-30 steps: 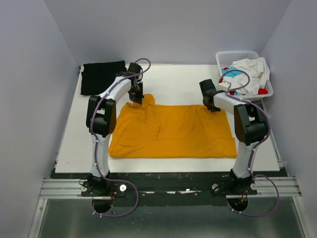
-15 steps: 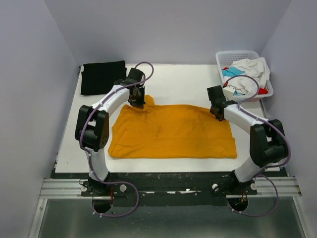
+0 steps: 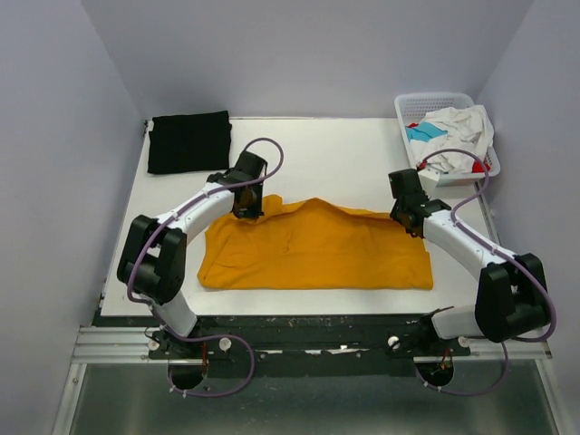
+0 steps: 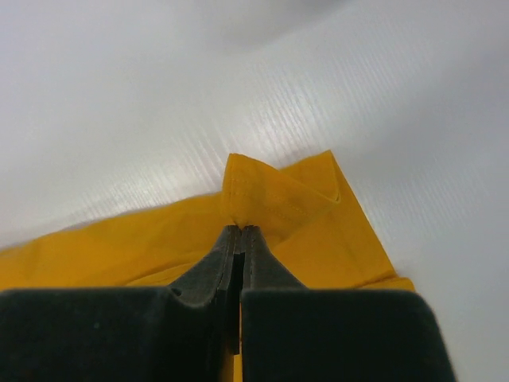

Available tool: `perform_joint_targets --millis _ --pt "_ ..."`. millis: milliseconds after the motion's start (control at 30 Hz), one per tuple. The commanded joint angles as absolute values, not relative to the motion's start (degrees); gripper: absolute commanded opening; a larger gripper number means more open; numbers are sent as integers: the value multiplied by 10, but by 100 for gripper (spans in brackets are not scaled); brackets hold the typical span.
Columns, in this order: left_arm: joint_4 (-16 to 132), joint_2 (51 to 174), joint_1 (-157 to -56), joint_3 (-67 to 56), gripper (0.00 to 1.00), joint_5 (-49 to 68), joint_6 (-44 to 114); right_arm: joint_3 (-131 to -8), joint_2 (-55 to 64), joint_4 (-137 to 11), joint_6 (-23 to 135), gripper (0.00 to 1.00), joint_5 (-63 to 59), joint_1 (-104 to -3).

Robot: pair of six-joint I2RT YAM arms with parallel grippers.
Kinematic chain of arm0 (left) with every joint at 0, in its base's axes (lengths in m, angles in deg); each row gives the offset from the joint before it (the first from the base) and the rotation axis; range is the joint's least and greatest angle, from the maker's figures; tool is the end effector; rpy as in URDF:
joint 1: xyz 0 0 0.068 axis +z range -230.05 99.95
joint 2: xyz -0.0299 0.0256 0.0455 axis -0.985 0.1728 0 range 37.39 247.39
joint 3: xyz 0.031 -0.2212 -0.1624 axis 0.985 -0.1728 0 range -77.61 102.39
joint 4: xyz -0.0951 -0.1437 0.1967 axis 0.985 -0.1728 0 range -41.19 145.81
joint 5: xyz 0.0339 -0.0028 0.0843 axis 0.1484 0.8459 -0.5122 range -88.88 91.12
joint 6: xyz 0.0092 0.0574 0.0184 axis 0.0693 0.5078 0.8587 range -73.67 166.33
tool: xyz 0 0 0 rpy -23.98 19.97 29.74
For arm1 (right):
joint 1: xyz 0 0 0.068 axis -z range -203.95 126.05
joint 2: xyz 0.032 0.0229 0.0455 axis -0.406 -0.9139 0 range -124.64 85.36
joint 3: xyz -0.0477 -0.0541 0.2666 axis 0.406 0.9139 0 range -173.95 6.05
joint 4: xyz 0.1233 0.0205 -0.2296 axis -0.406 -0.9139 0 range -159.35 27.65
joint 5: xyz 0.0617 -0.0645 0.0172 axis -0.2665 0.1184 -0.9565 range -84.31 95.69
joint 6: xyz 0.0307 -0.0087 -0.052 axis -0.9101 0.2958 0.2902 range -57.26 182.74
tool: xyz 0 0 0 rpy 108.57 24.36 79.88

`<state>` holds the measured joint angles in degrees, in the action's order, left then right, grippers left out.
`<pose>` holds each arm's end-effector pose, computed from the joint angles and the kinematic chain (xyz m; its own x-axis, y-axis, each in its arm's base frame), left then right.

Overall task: Fold and stack the t-shirts
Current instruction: Fold the other side of the tshirt into a rectangle

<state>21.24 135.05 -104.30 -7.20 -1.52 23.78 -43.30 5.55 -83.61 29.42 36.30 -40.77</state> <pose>0.3268 -0.1449 0.2144 -0.8920 -0.0184 -0.4517 0.0524 0.9882 -0.1438 0.2789 0.0600 0.2154 -0.5987 0.3129 -0.7373 0.4570 0.8895 0.0064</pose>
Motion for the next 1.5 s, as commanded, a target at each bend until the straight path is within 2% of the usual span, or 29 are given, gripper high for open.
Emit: perform_joint_targets --millis 0,400,867,1033,1067,1100,1133,1167,1200,1233,1267,1333,1467 --pt "252 1289 -1050 -123 0 -61 212 -419 76 -892 271 1 398 -410" --pt "280 1223 -1072 -206 0 -80 183 -424 61 -934 234 1 445 -410" --pt "284 1159 -1090 -252 0 -111 161 -415 67 -928 244 1 424 -410" --pt "279 1172 -1093 -289 0 -109 133 -409 51 -947 223 8 423 -410" --pt "271 1167 -1094 -297 4 -108 121 -410 49 -962 206 14 424 -410" --pt "256 1159 -1096 -302 21 -105 111 -408 50 -979 191 21 423 -410" --pt "236 1142 -1103 -309 33 -101 96 -403 57 -997 182 29 413 -410" --pt "219 1122 -1112 -320 41 -104 78 -399 69 -1012 168 46 407 -410" --pt "191 1095 -1130 -327 48 -111 61 -391 90 -1028 158 59 407 -410" --pt "169 1066 -1154 -337 63 -123 43 -384 114 -1039 150 66 405 -410" --pt "146 1026 -1173 -344 95 -137 21 -377 149 -1053 141 79 407 -410" --pt "113 960 -1193 -345 99 -145 -26 -359 222 -1053 137 100 393 -410" --pt "198 874 -1199 -344 99 -148 7 -322 340 -961 221 100 313 -410"
